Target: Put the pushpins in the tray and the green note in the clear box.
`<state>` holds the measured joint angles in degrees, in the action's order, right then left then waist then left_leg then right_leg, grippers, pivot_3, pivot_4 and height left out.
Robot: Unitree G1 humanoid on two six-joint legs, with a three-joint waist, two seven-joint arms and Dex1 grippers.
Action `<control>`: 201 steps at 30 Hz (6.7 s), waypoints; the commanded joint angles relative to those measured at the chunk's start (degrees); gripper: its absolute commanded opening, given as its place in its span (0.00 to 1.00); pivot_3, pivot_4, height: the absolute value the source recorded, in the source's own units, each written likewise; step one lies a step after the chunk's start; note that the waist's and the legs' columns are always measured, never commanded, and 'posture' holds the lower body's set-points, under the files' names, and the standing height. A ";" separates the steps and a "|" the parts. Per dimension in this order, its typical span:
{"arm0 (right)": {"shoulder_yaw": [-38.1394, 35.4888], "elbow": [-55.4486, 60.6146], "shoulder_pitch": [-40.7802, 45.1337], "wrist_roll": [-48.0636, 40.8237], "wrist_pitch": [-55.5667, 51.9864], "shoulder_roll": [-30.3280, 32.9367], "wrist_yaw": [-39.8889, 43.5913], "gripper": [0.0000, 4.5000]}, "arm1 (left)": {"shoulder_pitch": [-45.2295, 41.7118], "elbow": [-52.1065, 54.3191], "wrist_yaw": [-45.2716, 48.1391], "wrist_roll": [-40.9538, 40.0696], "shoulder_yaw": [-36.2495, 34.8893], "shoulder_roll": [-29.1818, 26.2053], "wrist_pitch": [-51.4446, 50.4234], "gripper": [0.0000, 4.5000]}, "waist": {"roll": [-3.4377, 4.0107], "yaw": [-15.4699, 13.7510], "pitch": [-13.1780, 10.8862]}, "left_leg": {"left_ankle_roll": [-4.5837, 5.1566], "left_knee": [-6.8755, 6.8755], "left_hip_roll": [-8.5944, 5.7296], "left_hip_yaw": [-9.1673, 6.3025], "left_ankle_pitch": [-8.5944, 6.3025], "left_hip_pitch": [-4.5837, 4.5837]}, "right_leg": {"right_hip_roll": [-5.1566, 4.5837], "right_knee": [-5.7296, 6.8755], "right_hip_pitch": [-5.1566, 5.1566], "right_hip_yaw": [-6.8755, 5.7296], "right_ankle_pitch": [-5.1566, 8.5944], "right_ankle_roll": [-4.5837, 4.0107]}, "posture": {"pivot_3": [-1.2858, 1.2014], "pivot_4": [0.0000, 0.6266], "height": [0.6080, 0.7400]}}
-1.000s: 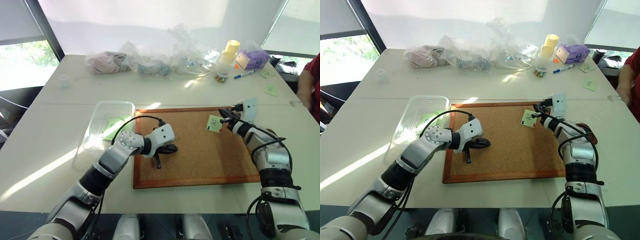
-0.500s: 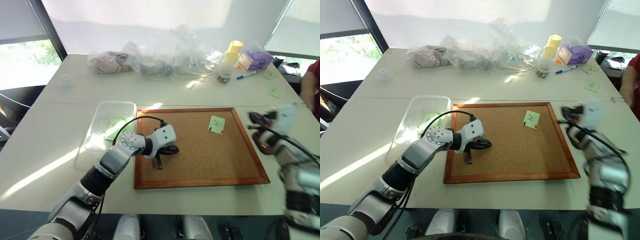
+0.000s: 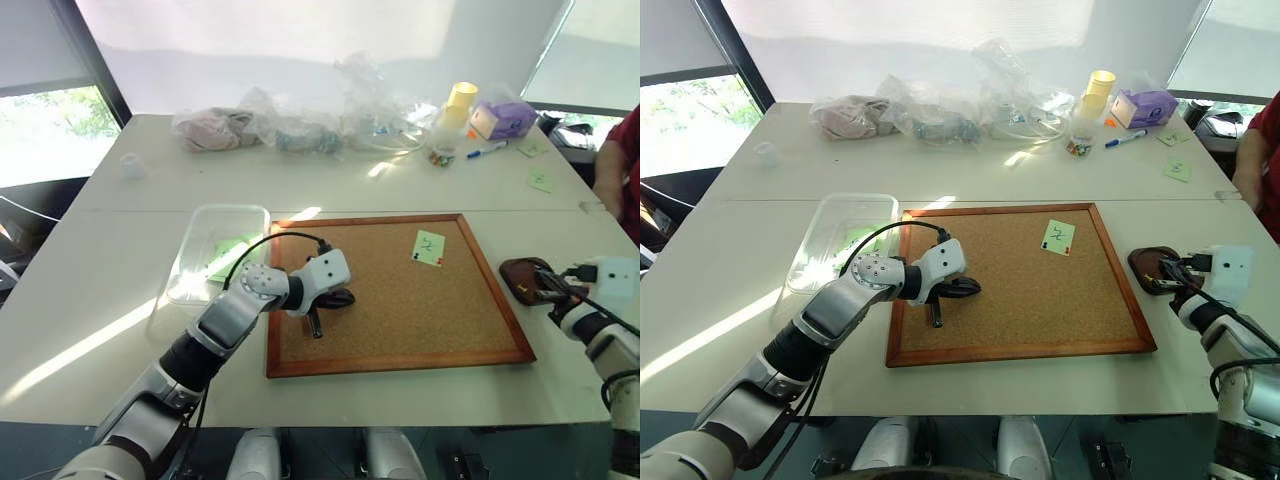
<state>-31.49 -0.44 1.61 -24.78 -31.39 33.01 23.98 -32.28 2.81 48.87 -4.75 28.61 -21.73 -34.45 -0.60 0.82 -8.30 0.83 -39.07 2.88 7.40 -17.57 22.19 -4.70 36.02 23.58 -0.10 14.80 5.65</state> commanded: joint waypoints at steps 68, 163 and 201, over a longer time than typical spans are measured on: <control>18.70 3.04 6.94 4.61 9.42 -11.48 -3.20 0.01 | 2.25 -2.80 0.60 3.39 1.78 -1.39 -0.21 0.00 | -0.02 0.12 0.00 | 0.00 0.04 0.00 -0.04 0.00 0.26 | -0.14 -0.02 0.28 -0.06 0.00 -0.02 | 0.52 0.24 0.98; 22.36 0.56 11.77 4.74 9.29 -11.86 -0.63 0.93 | 1.32 -4.15 1.39 4.32 2.59 -1.25 0.67 0.00 | -0.08 0.02 0.00 | 0.02 0.11 -0.04 -0.04 -0.02 0.34 | -0.36 -0.05 0.38 -0.06 0.00 -0.03 | 0.52 0.24 0.98; 18.99 4.86 10.73 4.36 16.76 -13.19 -1.40 0.01 | 1.14 -4.62 1.66 4.07 2.11 -1.91 1.17 0.00 | -0.07 0.07 0.00 | 0.02 0.11 -0.03 -0.04 -0.02 0.33 | -0.35 -0.04 0.37 -0.07 0.00 -0.03 | 0.52 0.24 0.98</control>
<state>-11.26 1.44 12.02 -19.85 -15.80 19.15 22.38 -32.65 2.34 50.78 -3.09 29.55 -22.28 -31.62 -0.67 0.89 -8.31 0.86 -38.96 2.85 7.36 -17.59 22.52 -5.05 35.98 23.95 -0.16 14.81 5.63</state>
